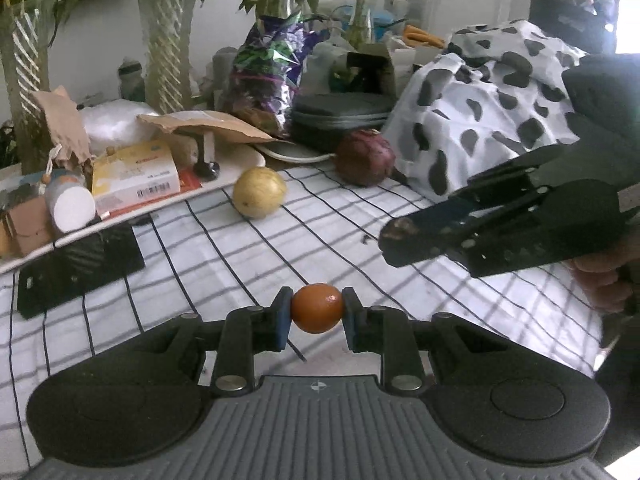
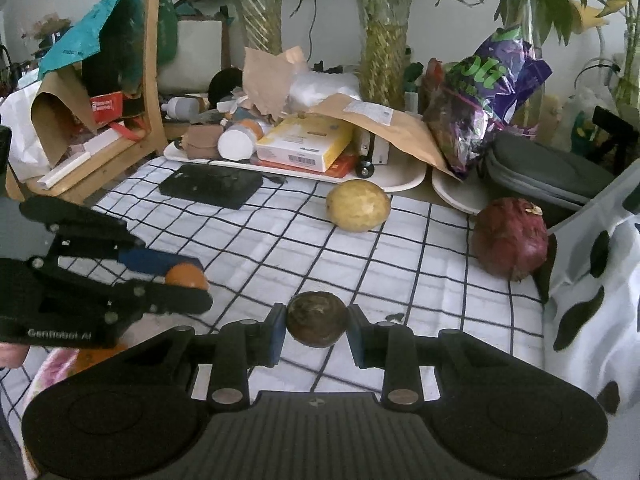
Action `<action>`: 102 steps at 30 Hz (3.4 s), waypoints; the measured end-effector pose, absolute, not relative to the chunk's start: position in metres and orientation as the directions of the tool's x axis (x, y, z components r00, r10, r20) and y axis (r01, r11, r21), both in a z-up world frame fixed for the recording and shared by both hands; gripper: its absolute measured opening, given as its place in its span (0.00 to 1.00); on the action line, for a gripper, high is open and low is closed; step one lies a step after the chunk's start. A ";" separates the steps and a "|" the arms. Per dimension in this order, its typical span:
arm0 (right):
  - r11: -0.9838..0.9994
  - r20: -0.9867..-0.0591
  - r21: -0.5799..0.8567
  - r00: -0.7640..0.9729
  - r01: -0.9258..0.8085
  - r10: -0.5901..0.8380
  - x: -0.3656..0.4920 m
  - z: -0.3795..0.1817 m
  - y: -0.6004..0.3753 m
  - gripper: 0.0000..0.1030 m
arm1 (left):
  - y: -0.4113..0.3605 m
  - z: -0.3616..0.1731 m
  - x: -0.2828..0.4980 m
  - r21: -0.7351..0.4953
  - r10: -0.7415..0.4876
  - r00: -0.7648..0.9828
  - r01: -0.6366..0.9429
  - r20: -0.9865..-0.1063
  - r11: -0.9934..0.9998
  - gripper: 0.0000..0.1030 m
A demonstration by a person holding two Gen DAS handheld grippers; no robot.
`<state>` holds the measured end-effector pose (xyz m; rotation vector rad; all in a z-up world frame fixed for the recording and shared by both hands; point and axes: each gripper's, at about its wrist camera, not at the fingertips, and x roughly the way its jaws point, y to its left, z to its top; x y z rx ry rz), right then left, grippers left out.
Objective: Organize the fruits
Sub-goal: 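Carry the plum and tangerine onto the white plate and open both tools, then lift both open tools off the plate toward the remaining fruits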
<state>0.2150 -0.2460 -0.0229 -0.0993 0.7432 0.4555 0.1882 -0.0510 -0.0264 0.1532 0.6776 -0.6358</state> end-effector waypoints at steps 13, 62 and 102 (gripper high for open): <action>0.898 -0.673 0.072 0.643 -0.435 0.365 0.173 -0.016 -0.241 0.33 | -0.057 -0.029 0.154 -0.040 -0.467 0.592 0.592 -0.657 0.805 0.31; 0.869 -0.755 0.042 0.554 -0.494 0.351 0.048 -0.028 -0.205 0.85 | -0.016 -0.002 0.032 -0.053 -0.324 0.703 0.378 -0.634 0.924 0.63; 0.964 -0.713 -0.038 0.683 -0.262 0.157 0.066 -0.021 -0.226 1.00 | -0.022 -0.005 0.051 -0.069 -0.338 0.696 0.385 -0.634 0.920 0.63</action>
